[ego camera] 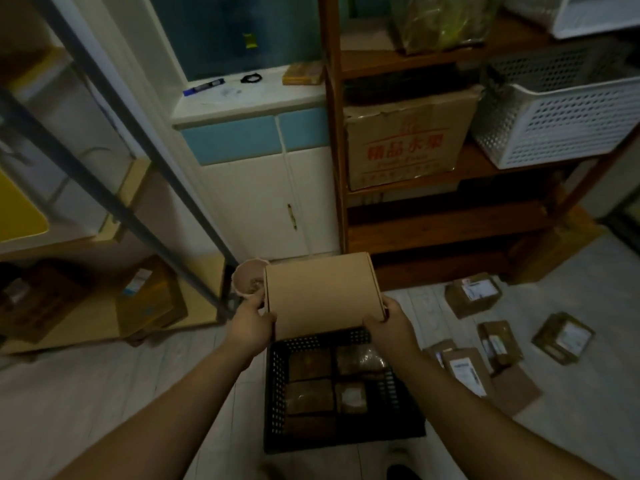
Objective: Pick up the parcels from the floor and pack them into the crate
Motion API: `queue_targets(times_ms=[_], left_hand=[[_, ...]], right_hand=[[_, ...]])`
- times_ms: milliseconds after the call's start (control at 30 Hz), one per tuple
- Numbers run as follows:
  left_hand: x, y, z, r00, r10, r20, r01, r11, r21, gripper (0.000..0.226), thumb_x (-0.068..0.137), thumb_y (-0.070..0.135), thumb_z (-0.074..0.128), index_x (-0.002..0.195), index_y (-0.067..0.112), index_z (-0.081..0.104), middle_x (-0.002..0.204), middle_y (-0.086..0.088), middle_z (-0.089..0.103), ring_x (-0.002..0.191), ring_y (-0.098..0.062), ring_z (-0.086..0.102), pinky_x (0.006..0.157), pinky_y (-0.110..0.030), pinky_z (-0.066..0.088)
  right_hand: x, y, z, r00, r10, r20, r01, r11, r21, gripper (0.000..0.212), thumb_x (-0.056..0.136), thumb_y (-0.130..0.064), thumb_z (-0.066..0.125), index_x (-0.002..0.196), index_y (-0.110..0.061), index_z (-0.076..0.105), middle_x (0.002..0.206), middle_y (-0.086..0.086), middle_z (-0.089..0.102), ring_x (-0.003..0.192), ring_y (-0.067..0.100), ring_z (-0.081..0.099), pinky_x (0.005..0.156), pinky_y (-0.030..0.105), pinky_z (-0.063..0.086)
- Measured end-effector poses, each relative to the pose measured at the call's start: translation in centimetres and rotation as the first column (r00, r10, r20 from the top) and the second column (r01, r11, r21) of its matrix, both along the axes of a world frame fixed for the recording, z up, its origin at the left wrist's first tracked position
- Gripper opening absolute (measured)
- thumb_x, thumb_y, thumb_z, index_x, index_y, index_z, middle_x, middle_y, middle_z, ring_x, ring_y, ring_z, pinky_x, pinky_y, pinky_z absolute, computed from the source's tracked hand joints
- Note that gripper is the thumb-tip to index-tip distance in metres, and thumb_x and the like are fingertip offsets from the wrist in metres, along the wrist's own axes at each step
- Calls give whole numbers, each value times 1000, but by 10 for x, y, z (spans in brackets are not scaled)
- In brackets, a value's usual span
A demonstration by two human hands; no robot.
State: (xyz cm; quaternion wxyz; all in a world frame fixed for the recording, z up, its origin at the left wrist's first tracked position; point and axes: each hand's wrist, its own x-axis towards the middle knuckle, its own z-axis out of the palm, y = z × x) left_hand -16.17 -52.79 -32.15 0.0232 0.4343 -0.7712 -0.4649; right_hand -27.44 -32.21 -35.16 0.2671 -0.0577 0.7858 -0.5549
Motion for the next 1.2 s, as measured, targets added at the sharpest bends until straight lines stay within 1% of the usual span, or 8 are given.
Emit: queue_targets(times_ms=[100, 233, 400, 500, 667, 800, 1033, 1200], left_hand=[[13, -31, -17, 996, -82, -16, 82, 997, 3, 60, 93, 11, 42, 143, 39, 24, 115, 3, 46, 95, -17, 52, 74, -32, 50], [26, -69, -54, 995, -96, -12, 96, 993, 64, 55, 92, 16, 50, 137, 42, 34, 95, 17, 53, 78, -2, 55, 51, -13, 44], [27, -84, -116, 998, -55, 30, 47, 977, 208, 54, 89, 11, 56, 134, 36, 42, 110, 6, 61, 94, -17, 63, 79, -40, 58], [21, -82, -169, 996, -57, 71, 43, 982, 183, 57, 87, 5, 53, 134, 36, 41, 111, 6, 57, 92, -14, 60, 81, -37, 56], [15, -67, -282, 995, -56, 79, 53, 998, 41, 47, 85, -1, 51, 120, 30, 50, 100, 19, 55, 91, -1, 59, 66, -9, 47], [21, -55, -375, 972, -40, 230, 29, 998, 49, 48, 87, 11, 56, 134, 13, 46, 129, -6, 47, 109, -21, 52, 94, -35, 47], [31, -67, -494, 924, -67, 376, 80, 997, -18, 54, 84, 12, 58, 136, 15, 44, 136, -11, 45, 122, -30, 45, 103, -49, 40], [28, -77, -561, 887, -93, 453, 114, 993, -19, 46, 90, 13, 50, 135, 17, 44, 139, -14, 38, 122, -32, 43, 104, -44, 35]], right_hand=[[21, -24, -10, 1000, -10, 22, 8, 998, 64, 29, 91, -15, 56, 115, -29, 48, 106, -2, 59, 85, 6, 56, 62, 19, 45], [41, -55, -32, 1000, -17, 7, 15, 975, 221, 37, 90, -18, 57, 126, -13, 52, 120, 11, 54, 101, 24, 57, 89, 40, 50], [46, -77, -81, 998, 21, 55, -38, 941, 336, 66, 92, -22, 58, 148, -16, 24, 146, 14, 31, 125, 28, 43, 106, 36, 38], [39, -83, -134, 994, 93, 58, -108, 918, 381, 74, 92, -26, 58, 151, -24, 13, 146, 12, 29, 126, 27, 41, 108, 35, 35], [23, -88, -249, 983, 156, 100, -185, 863, 470, 62, 92, -31, 58, 146, -23, 30, 148, 11, 28, 129, 26, 39, 109, 32, 33], [16, -89, -339, 969, 215, 121, -246, 818, 520, 55, 90, -30, 59, 140, -15, 42, 140, 16, 40, 122, 29, 46, 105, 35, 37], [18, -107, -465, 931, 281, 233, -362, 792, 491, 61, 89, -27, 59, 144, -18, 36, 146, 14, 34, 130, 30, 39, 109, 35, 33], [19, -124, -532, 884, 356, 302, -463, 756, 464, 65, 90, -34, 58, 147, -19, 29, 149, 15, 28, 128, 30, 41, 104, 30, 33]])
